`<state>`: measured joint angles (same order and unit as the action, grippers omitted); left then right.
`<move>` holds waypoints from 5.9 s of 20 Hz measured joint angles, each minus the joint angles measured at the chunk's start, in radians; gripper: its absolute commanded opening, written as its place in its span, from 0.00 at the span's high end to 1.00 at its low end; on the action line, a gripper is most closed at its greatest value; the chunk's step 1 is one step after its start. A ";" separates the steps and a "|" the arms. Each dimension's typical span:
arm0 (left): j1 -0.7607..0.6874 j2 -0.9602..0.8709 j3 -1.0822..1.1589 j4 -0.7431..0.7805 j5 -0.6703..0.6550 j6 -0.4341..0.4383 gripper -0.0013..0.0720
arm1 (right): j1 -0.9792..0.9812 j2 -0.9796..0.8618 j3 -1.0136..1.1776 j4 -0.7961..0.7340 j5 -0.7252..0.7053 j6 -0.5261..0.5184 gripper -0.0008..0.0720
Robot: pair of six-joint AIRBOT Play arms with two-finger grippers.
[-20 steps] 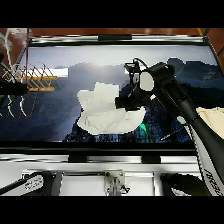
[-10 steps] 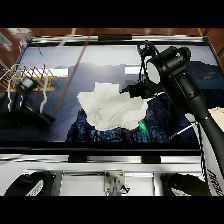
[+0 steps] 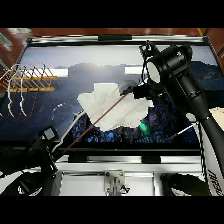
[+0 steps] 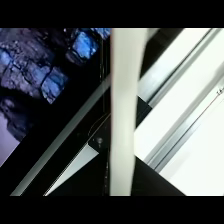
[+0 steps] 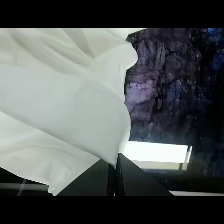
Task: Fold the shirts.
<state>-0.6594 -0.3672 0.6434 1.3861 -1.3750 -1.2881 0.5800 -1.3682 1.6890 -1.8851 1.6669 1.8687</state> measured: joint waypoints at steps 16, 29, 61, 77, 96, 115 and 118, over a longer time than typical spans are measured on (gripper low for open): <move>-0.116 -0.132 -0.146 0.132 0.190 0.054 0.92 | 0.001 0.008 0.000 0.192 0.134 -0.020 0.87; -0.116 -0.314 -0.121 0.108 0.431 0.099 0.92 | 0.102 0.008 0.159 0.216 0.023 -0.138 0.87; -0.137 -0.490 -0.034 -0.015 0.666 -0.016 0.92 | -0.248 0.115 0.194 0.059 -0.005 -0.267 0.29; -0.137 -0.488 -0.028 0.065 0.636 0.074 0.92 | -0.283 -0.011 0.135 0.510 0.040 -1.415 0.09; -0.101 -0.403 -0.018 0.297 0.777 0.150 0.24 | -0.265 0.015 0.000 0.340 0.028 -1.450 0.87; 0.332 -0.357 0.064 -0.071 0.765 -0.366 0.24 | -0.259 0.219 0.000 0.441 0.062 -1.184 0.87; 0.328 -0.451 0.017 -0.280 0.875 -0.401 0.24 | -0.259 0.254 0.000 0.446 0.062 -1.153 0.87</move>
<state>-0.3317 -0.8181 0.6601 1.1065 -0.4999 -1.6890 0.3210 -1.1137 1.6894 -1.4391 1.7290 0.7158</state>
